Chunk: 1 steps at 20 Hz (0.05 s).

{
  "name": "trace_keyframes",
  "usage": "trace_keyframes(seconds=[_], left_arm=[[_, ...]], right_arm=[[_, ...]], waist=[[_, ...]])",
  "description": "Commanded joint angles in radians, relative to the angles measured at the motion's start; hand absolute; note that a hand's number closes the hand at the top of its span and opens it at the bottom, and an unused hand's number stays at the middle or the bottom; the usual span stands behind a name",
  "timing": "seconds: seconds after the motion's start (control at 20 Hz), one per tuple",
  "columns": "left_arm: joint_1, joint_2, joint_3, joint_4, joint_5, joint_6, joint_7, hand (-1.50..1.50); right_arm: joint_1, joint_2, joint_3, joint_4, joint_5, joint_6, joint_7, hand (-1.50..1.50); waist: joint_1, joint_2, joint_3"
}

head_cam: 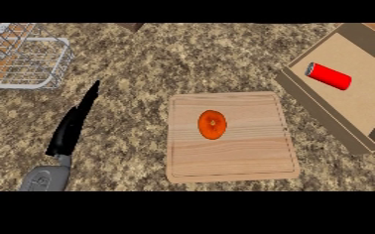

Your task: Pick the can from the cutting board and place it in the cardboard box

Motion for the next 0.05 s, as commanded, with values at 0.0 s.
trace_keyframes(seconds=[0.0], left_arm=[[0.043, 0.002, 0.006, -0.091, 0.014, -0.021, 0.040, 0.00]], right_arm=[[0.111, 0.037, -0.009, -0.029, -0.061, 0.037, -0.064, -1.50]], waist=[[0.002, -0.001, 0.000]])
